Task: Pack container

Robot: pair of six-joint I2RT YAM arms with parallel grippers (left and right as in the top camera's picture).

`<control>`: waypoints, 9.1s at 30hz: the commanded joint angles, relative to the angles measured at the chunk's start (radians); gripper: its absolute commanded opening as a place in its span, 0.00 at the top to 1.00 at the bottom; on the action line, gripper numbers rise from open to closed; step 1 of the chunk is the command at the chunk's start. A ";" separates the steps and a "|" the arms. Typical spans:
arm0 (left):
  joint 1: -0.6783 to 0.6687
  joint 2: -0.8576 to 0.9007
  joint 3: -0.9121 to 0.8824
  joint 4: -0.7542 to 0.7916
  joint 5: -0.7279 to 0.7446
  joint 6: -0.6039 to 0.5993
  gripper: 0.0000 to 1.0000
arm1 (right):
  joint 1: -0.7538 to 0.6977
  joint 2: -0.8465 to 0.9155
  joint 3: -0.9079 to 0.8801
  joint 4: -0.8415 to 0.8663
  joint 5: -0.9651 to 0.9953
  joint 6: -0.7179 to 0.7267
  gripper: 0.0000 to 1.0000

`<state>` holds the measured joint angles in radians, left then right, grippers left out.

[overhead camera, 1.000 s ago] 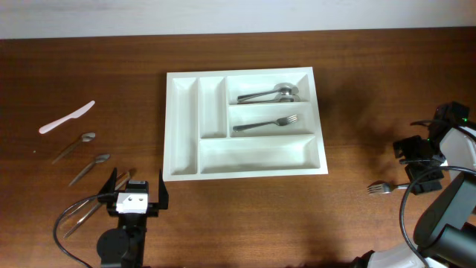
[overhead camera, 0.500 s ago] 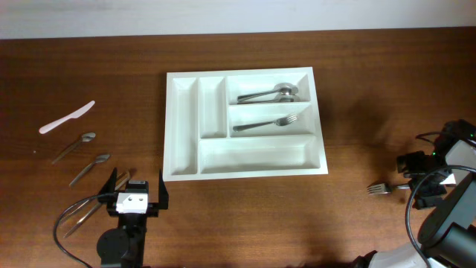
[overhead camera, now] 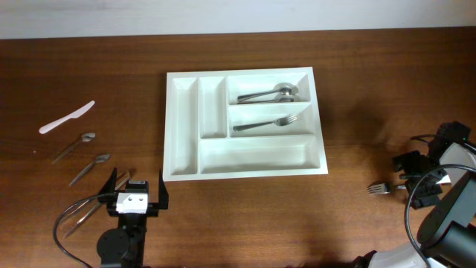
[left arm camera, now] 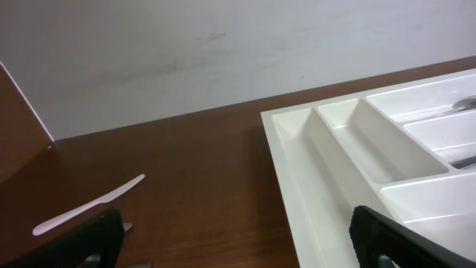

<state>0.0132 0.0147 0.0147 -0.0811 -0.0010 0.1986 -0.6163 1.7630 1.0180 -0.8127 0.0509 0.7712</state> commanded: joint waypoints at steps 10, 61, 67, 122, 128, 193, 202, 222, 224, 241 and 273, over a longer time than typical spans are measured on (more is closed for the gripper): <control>-0.004 -0.008 -0.005 -0.002 -0.003 0.013 0.01 | 0.007 0.007 -0.015 0.026 -0.048 0.061 0.01; -0.004 -0.008 -0.005 -0.002 -0.003 0.013 0.01 | 0.008 0.012 -0.038 0.032 0.043 0.056 0.52; -0.004 -0.009 -0.005 -0.002 -0.003 0.013 0.01 | 0.008 0.012 -0.038 0.032 0.043 0.056 0.68; -0.004 -0.009 -0.005 -0.002 -0.003 0.013 0.01 | 0.554 -0.064 0.576 -0.194 -0.238 -0.003 0.96; -0.004 -0.009 -0.005 -0.002 -0.003 0.013 0.01 | 0.631 -0.064 0.576 -0.186 -0.213 -0.015 0.96; -0.004 -0.009 -0.005 -0.002 -0.003 0.013 0.01 | 0.966 0.222 0.568 -0.061 -0.198 0.983 0.73; -0.004 -0.009 -0.005 -0.002 -0.003 0.013 0.01 | 0.884 0.216 0.654 -0.019 -0.196 0.594 0.66; -0.004 -0.009 -0.005 -0.002 -0.003 0.013 0.01 | 0.399 0.207 1.386 -0.877 -0.012 -0.684 0.01; -0.004 -0.008 -0.005 -0.002 -0.003 0.013 0.01 | 0.359 0.193 1.369 -0.887 -0.023 -0.702 0.01; -0.004 -0.009 -0.005 -0.002 -0.003 0.013 0.01 | 0.251 -0.264 0.671 -0.697 0.100 -0.898 0.01; -0.004 -0.009 -0.005 -0.002 -0.003 0.013 0.01 | 0.095 -0.071 0.186 -0.009 0.008 -0.988 0.01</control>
<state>0.0132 0.0147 0.0147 -0.0811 -0.0010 0.1986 -0.4740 1.6775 1.2037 -0.8272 0.1253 -0.2142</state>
